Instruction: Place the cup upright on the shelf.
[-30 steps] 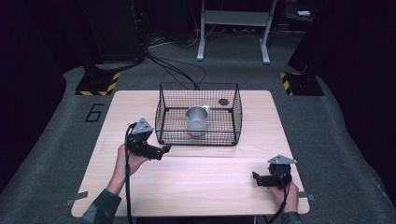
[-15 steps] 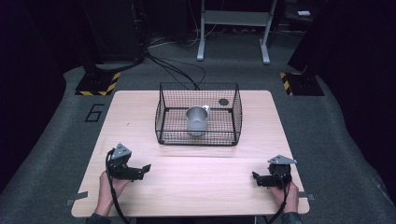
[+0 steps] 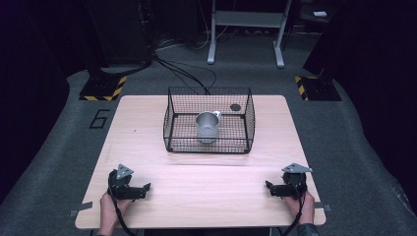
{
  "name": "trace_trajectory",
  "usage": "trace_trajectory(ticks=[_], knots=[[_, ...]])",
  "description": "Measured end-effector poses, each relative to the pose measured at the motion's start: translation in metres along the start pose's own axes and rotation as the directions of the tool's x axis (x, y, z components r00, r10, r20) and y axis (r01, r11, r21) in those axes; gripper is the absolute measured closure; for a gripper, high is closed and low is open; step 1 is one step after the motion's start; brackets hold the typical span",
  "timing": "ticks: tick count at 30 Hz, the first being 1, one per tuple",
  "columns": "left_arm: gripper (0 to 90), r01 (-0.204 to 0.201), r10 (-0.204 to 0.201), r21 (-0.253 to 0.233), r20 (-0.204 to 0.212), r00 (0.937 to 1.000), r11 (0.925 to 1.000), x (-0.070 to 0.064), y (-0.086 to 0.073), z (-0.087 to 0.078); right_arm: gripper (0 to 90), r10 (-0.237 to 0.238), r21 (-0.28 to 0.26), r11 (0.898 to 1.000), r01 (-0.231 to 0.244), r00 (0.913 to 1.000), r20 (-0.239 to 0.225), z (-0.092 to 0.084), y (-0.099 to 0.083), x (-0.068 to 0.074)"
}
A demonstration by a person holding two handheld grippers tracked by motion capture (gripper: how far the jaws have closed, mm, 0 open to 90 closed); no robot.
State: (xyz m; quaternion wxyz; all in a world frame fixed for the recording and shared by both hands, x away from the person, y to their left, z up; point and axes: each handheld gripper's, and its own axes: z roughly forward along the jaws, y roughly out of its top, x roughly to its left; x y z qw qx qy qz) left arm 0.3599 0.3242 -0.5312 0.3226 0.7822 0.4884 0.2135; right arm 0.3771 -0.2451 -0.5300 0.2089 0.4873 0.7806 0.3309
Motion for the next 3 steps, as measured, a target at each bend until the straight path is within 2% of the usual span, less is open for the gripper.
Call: trace_trajectory(ticks=[3], knots=[[0.0, 0.009, -0.009, -0.005, -0.001, 1.0, 0.9999, -0.0004, -0.0001, 0.0004, 0.2, 0.003, 0.004, 1.0, -0.003, 1.0, 0.001, 0.0003, 0.0003, -0.0002]])
